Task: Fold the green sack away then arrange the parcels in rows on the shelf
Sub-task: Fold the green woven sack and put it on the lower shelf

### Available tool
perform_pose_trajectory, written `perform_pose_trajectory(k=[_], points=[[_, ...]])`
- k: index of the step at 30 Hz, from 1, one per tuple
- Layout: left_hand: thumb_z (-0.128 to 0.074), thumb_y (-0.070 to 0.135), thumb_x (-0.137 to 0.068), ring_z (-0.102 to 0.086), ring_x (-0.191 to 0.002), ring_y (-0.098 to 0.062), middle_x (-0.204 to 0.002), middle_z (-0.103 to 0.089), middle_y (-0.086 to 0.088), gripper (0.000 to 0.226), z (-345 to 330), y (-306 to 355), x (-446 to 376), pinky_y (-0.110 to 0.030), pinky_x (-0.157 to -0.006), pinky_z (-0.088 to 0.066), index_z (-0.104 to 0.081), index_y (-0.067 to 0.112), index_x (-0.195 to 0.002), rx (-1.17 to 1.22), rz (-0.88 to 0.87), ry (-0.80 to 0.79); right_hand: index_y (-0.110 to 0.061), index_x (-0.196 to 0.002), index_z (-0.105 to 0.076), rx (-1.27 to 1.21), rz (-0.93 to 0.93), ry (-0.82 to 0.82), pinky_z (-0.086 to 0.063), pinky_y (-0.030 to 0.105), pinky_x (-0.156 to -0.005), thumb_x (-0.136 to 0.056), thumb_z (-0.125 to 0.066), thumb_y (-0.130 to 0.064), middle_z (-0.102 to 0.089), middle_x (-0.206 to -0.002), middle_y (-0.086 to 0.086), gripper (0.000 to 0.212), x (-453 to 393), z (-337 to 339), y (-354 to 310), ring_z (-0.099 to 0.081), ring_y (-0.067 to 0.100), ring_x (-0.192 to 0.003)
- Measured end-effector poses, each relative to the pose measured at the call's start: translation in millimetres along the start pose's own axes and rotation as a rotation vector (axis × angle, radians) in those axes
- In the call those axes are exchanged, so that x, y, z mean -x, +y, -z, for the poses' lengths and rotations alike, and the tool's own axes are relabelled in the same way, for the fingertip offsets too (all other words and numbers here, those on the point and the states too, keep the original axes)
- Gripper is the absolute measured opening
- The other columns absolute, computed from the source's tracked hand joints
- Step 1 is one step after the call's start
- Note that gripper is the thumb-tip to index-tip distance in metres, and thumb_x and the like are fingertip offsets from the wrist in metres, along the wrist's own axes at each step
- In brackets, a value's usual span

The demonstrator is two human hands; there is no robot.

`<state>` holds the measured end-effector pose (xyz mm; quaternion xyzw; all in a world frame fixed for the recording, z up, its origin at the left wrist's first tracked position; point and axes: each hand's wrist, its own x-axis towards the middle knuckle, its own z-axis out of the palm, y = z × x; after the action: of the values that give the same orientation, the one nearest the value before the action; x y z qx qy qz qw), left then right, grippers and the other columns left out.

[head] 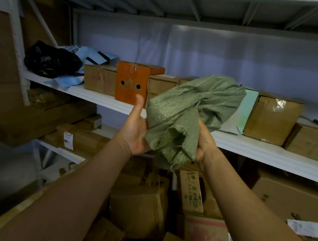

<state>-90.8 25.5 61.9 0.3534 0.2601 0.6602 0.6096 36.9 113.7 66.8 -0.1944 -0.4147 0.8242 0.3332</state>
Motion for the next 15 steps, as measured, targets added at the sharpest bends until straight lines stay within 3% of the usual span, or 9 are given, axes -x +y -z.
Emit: perform_pose_trajectory(k=[2,4,5,7,9,11,13,15], points=[[-0.036,0.073,-0.080,-0.065,-0.101,-0.030,-0.108,-0.070,-0.016,0.072,0.2,-0.6,-4.3,-0.044,-0.091,-0.049,-0.067,0.015,-0.109,-0.091,0.053,0.137,-0.010,-0.084,-0.078,-0.041,-0.017,-0.054,-0.060,0.038,-0.061,-0.093,-0.046,-0.047,-0.075,-0.087,0.013,0.049,-0.7,-0.5,3.7,-0.073,0.027,-0.072],[-0.041,0.061,-0.088,-0.063,-0.104,-0.030,-0.113,-0.069,-0.014,0.058,2.2,-0.5,-2.9,-0.043,-0.093,-0.047,-0.068,0.015,-0.110,-0.206,0.148,0.194,-0.007,-0.067,-0.077,-0.088,-0.004,-0.050,-0.058,0.034,-0.051,-0.097,-0.043,-0.038,-0.074,-0.072,0.012,0.055,-0.6,-2.5,6.5,-0.072,0.026,-0.062],[-0.044,0.058,-0.089,-0.061,-0.108,-0.031,-0.117,-0.067,-0.014,0.055,6.8,-1.6,-2.1,-0.045,-0.093,-0.048,-0.067,0.015,-0.114,-0.263,0.210,0.238,-0.007,-0.073,-0.077,-0.095,0.010,-0.012,-0.058,0.035,-0.056,-0.097,-0.045,-0.035,-0.074,-0.074,0.013,0.049,-2.5,-2.3,8.4,-0.071,0.027,-0.067],[-0.048,0.053,-0.091,-0.059,-0.111,-0.033,-0.123,-0.063,-0.015,0.053,17.8,-2.5,0.9,-0.047,-0.087,-0.050,-0.060,0.014,-0.125,-0.339,0.278,0.386,-0.007,-0.101,-0.070,-0.056,0.052,0.096,-0.056,0.042,-0.077,-0.089,-0.059,-0.027,-0.073,-0.098,0.015,0.026,-7.2,0.0,12.2,-0.068,0.030,-0.090],[-0.051,0.054,-0.089,-0.056,-0.115,-0.035,-0.129,-0.057,-0.015,0.061,32.0,-4.1,4.9,-0.050,-0.086,-0.050,-0.050,0.013,-0.135,-0.341,0.224,0.591,-0.010,-0.120,-0.060,0.027,0.158,0.183,-0.054,0.050,-0.087,-0.076,-0.075,-0.016,-0.067,-0.117,0.015,0.047,-14.9,4.7,18.1,-0.065,0.031,-0.104],[-0.051,0.062,-0.085,-0.049,-0.124,-0.035,-0.140,-0.047,-0.012,0.073,41.7,-5.7,10.4,-0.053,-0.095,-0.046,-0.041,0.017,-0.141,-0.349,0.115,0.731,-0.010,-0.123,-0.056,0.130,0.300,0.309,-0.053,0.052,-0.090,-0.067,-0.081,-0.005,-0.066,-0.118,0.012,0.061,-20.0,8.1,24.9,-0.066,0.030,-0.103],[-0.051,0.064,-0.083,-0.040,-0.132,-0.034,-0.148,-0.036,-0.007,0.076,41.1,-3.8,14.6,-0.051,-0.097,-0.044,-0.032,0.024,-0.145,-0.386,0.048,0.687,-0.011,-0.122,-0.055,0.206,0.370,0.383,-0.053,0.052,-0.091,-0.059,-0.084,-0.003,-0.066,-0.115,0.009,0.070,-26.4,8.6,36.4,-0.066,0.028,-0.101],[-0.062,0.066,-0.073,-0.033,-0.138,-0.031,-0.154,-0.026,0.001,0.093,44.0,-3.4,9.8,-0.048,-0.099,-0.042,-0.020,0.035,-0.149,-0.487,0.025,0.542,-0.013,-0.116,-0.056,0.244,0.395,0.397,-0.053,0.051,-0.090,-0.055,-0.086,-0.005,-0.067,-0.110,0.007,0.069,-32.4,3.9,49.6,-0.066,0.027,-0.099]])
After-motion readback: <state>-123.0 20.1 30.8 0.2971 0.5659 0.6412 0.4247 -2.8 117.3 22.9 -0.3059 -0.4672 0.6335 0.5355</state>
